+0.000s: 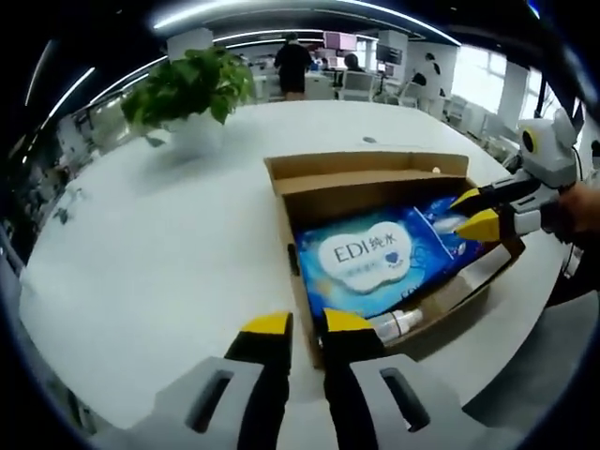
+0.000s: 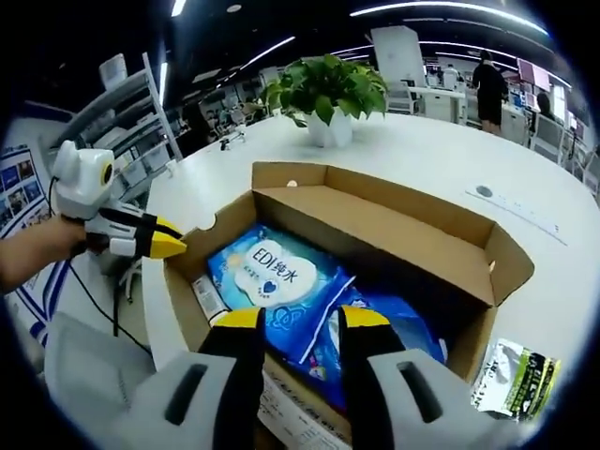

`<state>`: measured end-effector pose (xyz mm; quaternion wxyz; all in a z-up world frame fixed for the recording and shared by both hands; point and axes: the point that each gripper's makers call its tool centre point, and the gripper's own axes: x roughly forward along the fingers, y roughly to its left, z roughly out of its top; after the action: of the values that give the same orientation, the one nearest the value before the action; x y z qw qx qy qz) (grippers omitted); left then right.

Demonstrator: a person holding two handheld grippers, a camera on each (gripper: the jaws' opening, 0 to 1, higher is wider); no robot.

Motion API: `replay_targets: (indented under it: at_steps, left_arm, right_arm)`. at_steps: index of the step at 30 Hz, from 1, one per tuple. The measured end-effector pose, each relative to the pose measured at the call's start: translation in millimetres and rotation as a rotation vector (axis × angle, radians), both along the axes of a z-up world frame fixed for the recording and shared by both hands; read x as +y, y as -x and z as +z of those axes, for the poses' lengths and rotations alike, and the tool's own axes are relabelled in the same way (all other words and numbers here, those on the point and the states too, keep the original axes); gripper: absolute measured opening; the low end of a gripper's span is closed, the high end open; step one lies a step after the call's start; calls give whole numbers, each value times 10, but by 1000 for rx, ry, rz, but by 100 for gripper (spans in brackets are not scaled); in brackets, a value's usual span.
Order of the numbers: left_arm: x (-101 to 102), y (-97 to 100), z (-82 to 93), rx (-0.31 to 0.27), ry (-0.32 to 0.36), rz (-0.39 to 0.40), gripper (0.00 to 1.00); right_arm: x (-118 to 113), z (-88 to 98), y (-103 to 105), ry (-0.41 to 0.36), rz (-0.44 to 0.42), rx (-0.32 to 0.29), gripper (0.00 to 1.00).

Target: Operate the shoe box by opening the lid, removing the specified soft item, and placing it in the target area until the item is outside and the box remains undamaged.

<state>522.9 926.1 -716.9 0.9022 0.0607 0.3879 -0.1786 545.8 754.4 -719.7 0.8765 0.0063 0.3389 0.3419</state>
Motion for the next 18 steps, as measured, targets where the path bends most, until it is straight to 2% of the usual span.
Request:
replay_targets:
  at_steps: [6, 9, 13, 18]
  left_arm:
    - [-24, 10, -25, 12, 22, -1, 5]
    - [-27, 12, -29, 13, 18, -11, 5]
    - [-28, 15, -31, 15, 19, -20, 5]
    - [-27, 15, -35, 14, 24, -20, 4]
  right_arm:
    - [55, -94, -34, 8, -1, 16, 25]
    - [66, -159, -64, 31, -14, 24, 18]
    - [79, -207, -88, 39, -26, 36, 21]
    - [61, -233, -106, 68, -33, 29, 20]
